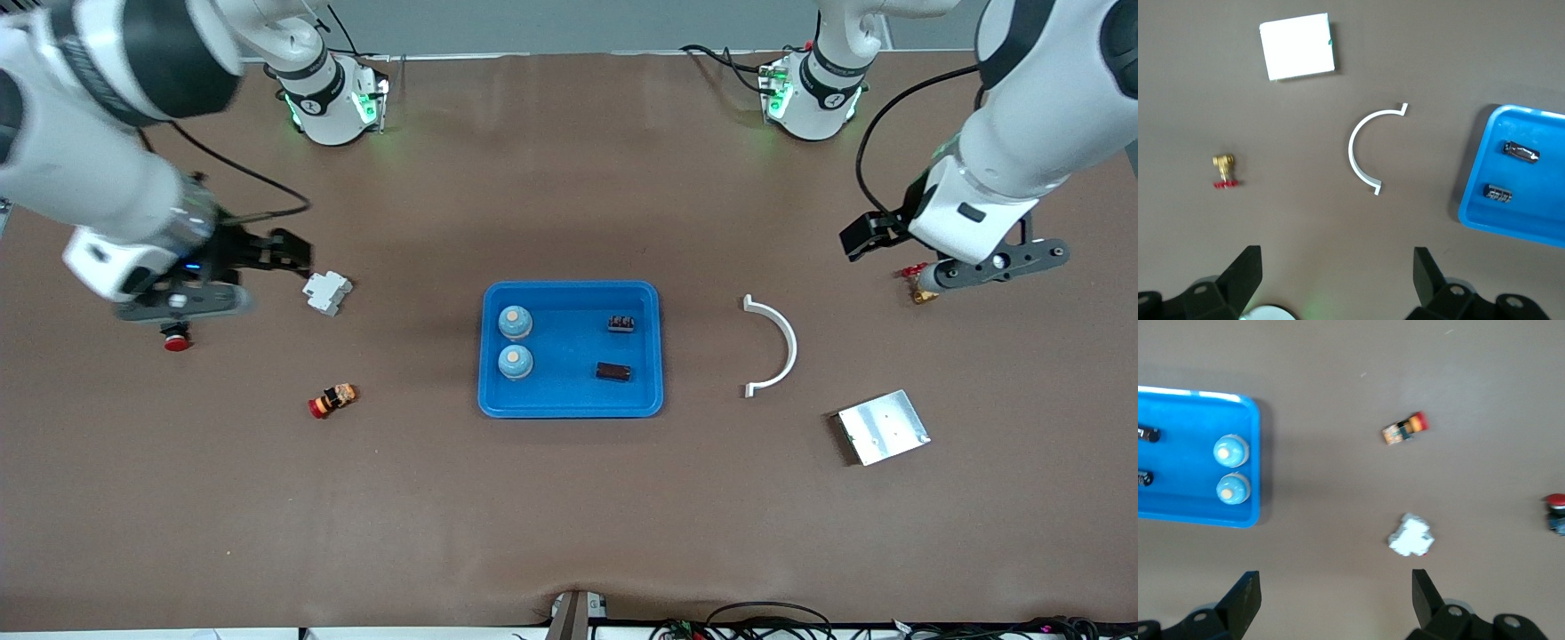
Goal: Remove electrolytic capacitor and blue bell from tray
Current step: 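Move the right gripper toward the bells while the left gripper reaches the capacitors, then grasp a blue bell with the right gripper while the left gripper grasps a capacitor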
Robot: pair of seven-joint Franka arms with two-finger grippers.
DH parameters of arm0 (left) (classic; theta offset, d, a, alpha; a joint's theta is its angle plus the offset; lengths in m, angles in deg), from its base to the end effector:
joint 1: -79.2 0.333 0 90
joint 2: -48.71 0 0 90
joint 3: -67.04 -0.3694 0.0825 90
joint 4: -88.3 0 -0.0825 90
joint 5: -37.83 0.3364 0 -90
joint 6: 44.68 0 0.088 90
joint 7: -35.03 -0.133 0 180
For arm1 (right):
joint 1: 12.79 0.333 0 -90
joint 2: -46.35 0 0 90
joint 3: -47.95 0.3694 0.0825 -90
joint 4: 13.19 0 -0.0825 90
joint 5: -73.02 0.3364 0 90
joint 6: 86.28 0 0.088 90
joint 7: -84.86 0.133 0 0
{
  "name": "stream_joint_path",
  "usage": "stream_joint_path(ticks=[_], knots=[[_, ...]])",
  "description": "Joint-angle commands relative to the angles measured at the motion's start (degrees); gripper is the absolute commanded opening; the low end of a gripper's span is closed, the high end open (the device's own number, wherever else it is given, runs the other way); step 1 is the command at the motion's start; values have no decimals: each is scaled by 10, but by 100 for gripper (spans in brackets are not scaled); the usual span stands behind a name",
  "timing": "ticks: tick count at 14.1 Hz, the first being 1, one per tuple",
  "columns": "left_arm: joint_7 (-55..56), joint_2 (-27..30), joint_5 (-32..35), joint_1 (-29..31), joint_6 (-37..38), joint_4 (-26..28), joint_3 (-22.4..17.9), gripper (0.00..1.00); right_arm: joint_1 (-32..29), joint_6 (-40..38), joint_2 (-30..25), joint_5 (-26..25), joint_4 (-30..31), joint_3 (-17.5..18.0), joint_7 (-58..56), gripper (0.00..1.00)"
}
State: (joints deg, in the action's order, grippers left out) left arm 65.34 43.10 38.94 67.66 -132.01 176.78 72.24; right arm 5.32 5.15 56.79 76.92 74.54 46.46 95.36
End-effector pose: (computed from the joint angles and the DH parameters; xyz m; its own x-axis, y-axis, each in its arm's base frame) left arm 0.5103 -0.1479 0.6086 0.9669 0.2364 -0.0960 0.2306 -0.9707 -0.0682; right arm 0.5381 0.1713 0.5731 0.9866 0.1028 -0.1268 0.0985 -0.9943 -0.0402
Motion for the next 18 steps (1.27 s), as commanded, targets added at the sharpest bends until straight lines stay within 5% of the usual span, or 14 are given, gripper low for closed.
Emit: stream_joint_path(ticks=[1,7,18], knots=[[73,-11,13,-2,3,10,18,100,55,20,37,5,-2,-6,55,100],[336,-85,10,-11,-70,7,62,100,129,149,107,6,44,-6,166,100],[777,-217,7,-86,-259,1,62,100,216,322,222,32,82,-6,283,100]])
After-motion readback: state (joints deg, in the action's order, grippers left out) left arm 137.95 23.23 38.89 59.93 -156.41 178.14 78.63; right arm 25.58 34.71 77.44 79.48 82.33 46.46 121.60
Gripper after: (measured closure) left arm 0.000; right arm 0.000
